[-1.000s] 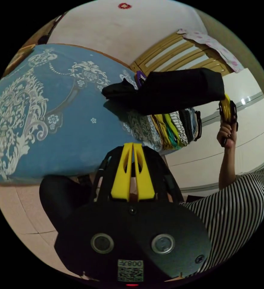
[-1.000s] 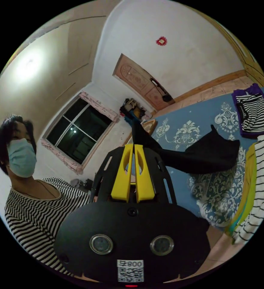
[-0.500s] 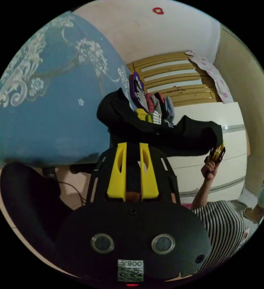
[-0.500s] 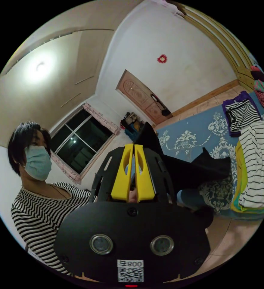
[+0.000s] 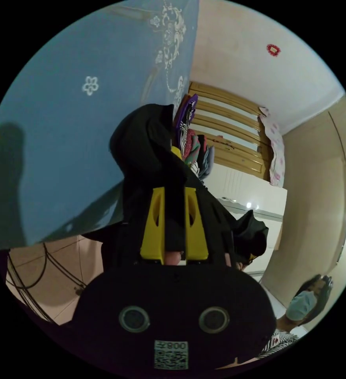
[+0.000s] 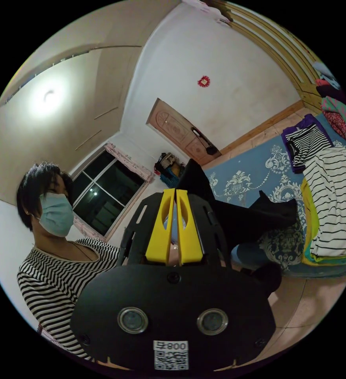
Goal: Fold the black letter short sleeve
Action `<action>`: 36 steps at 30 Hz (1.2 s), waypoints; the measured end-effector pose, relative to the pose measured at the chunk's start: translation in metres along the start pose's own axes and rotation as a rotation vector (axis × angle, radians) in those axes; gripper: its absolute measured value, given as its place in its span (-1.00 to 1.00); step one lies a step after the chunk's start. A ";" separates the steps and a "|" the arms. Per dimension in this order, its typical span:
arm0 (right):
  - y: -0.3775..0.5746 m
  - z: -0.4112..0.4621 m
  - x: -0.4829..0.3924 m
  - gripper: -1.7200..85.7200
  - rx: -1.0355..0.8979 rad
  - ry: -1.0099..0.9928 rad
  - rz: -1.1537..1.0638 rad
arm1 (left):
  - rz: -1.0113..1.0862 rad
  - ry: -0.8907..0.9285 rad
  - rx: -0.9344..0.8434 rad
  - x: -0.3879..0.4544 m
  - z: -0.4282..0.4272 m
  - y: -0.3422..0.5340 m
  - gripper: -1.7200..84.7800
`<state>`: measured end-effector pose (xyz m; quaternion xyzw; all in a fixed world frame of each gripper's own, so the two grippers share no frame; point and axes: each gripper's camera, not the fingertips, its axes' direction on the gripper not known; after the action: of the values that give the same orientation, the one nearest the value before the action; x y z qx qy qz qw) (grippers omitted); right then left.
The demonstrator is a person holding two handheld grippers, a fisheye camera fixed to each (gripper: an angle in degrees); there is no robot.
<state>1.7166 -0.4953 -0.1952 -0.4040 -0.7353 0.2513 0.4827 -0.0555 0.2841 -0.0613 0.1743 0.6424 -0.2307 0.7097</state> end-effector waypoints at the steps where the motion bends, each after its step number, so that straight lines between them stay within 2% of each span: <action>1: 0.003 -0.002 -0.001 -0.96 0.002 0.001 0.001 | 0.015 -0.004 -0.007 0.008 -0.003 0.003 -0.89; 5: 0.024 -0.013 -0.006 -0.96 0.013 0.012 0.002 | 0.054 -0.008 -0.004 0.031 -0.023 0.019 -0.93; 14: 0.056 -0.034 -0.018 -0.96 0.049 -0.014 -0.028 | 0.220 0.189 0.150 0.113 -0.108 0.086 -0.95; 26: 0.064 -0.045 -0.060 -0.96 0.068 -0.086 -0.235 | 0.742 0.341 0.354 0.288 -0.254 0.230 -0.96; 31: 0.062 -0.039 -0.071 -0.96 0.066 -0.134 -0.307 | 0.957 0.294 0.416 0.352 -0.300 0.307 -0.96; 36: 0.054 -0.037 -0.076 -0.96 0.096 -0.202 -0.367 | 1.080 0.268 0.435 0.386 -0.323 0.363 -0.96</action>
<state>1.7857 -0.5300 -0.2598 -0.2127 -0.8283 0.2329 0.4630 -0.0977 0.7225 -0.4995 0.6451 0.4848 0.0604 0.5874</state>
